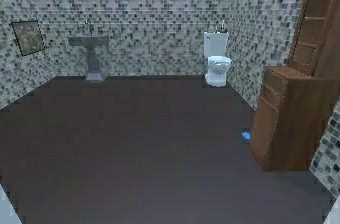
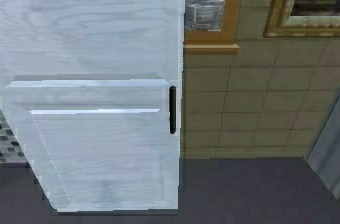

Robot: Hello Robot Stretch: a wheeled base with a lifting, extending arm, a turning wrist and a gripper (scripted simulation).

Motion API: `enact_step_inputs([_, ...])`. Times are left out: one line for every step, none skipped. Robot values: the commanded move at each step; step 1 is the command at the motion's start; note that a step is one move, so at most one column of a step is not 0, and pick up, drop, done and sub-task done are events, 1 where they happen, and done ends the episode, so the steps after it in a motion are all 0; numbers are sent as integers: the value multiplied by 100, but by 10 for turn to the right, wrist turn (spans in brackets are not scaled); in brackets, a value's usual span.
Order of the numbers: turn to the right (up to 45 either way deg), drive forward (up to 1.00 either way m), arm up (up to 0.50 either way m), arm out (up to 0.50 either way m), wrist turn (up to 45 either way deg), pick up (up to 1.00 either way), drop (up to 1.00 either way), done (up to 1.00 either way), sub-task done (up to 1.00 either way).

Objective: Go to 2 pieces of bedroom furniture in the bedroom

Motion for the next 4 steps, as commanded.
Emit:
enact_step_inputs([0, 100, 0, 0, 0, 0, 0, 0, 0])
enact_step_inputs([-270, 0, 0, 0, 0, 0, 0, 0, 0])
enact_step_inputs([0, 5, 0, 0, 0, 0, 0, 0, 0])
enact_step_inputs([-450, 0, 0, 0, 0, 0, 0, 0, 0])
